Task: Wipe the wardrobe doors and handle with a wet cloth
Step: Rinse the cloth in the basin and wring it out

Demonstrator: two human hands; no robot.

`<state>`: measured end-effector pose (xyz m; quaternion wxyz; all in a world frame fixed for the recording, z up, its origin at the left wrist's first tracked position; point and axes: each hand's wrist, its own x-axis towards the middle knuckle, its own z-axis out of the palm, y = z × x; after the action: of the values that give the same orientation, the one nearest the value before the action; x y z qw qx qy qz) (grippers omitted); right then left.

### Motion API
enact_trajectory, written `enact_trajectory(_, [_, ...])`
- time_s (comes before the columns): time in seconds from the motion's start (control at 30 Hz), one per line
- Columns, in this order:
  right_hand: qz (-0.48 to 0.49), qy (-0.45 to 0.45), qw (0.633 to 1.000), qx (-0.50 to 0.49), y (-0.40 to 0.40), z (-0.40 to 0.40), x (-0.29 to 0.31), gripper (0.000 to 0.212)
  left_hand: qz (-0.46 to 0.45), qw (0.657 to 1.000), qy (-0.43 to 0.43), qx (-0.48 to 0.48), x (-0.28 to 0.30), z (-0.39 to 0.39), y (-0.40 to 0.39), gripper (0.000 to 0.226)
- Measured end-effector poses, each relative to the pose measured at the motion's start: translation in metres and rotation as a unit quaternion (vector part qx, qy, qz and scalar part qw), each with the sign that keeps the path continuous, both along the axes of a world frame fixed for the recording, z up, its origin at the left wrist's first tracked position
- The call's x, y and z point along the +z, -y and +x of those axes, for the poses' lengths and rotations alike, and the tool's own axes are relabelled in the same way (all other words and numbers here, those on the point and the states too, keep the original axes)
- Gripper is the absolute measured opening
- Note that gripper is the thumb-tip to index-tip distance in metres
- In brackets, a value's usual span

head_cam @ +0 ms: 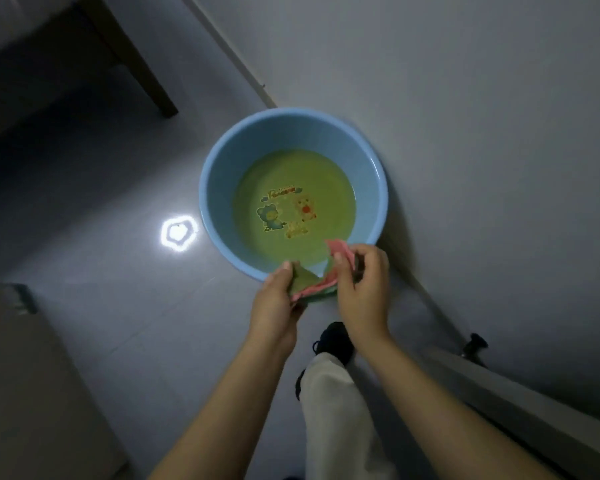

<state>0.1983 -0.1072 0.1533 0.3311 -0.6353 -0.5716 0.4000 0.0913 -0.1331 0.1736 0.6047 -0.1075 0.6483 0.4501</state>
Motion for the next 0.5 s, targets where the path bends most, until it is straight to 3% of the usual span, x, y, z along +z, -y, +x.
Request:
enact_trajectory(0.17, [-0.072, 0.029, 0.997, -0.004, -0.084, -0.041, -0.053, 0.007, -0.013, 0.994, -0.109, 0.0, -0.058, -0.048, -0.084, 0.015])
enact_trajectory(0.4, [-0.285, 0.098, 0.953, -0.035, -0.15, -0.057, -0.144, 0.007, -0.093, 0.987, -0.129, -0.003, -0.155, -0.099, -0.161, 0.011])
enact_trajectory(0.5, [-0.317, 0.095, 0.94, -0.081, -0.174, -0.065, -0.187, 0.029, -0.098, 0.976, -0.178, -0.079, -0.194, -0.113, -0.19, 0.02])
